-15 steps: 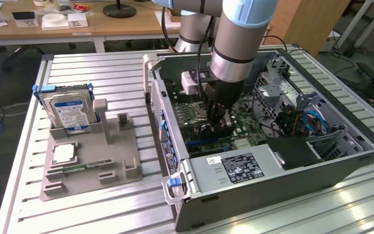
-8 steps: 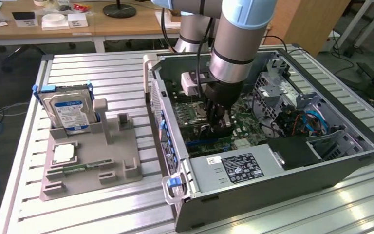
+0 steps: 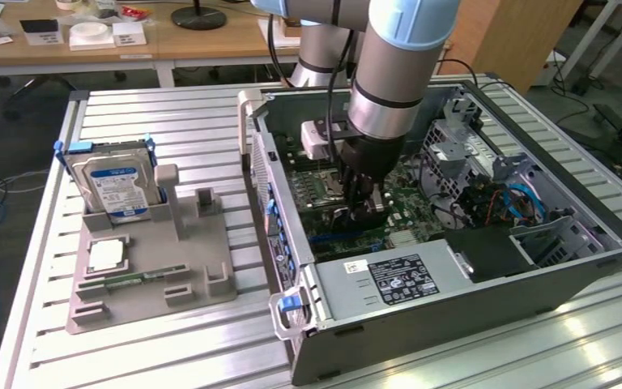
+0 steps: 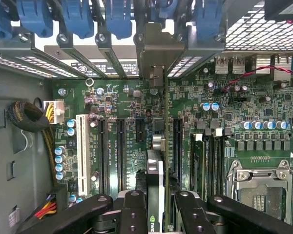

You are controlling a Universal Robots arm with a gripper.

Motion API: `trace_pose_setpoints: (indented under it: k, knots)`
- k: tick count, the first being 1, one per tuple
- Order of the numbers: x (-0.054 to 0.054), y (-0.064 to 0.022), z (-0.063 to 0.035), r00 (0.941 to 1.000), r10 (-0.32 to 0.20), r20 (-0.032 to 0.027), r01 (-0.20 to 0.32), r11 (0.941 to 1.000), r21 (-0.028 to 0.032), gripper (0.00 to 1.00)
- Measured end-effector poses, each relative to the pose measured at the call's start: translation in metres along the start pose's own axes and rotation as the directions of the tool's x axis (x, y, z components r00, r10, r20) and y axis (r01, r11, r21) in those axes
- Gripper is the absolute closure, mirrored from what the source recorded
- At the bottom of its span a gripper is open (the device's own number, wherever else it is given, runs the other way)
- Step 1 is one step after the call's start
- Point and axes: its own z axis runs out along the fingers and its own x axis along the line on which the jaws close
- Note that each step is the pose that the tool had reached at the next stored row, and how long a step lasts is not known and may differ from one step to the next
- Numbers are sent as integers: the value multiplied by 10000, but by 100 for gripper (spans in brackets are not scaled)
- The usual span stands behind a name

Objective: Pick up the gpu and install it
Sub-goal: 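Insert the gpu into the slot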

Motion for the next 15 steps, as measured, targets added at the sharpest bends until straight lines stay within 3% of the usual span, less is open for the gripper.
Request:
trace_pose_setpoints:
  k: [10, 15]
  knots:
    - [-1, 4, -19, 10000, -47, 3, 47, 10000, 59, 73]
    - [-1, 46, -13, 10000, -50, 3, 50, 9999, 103, 73]
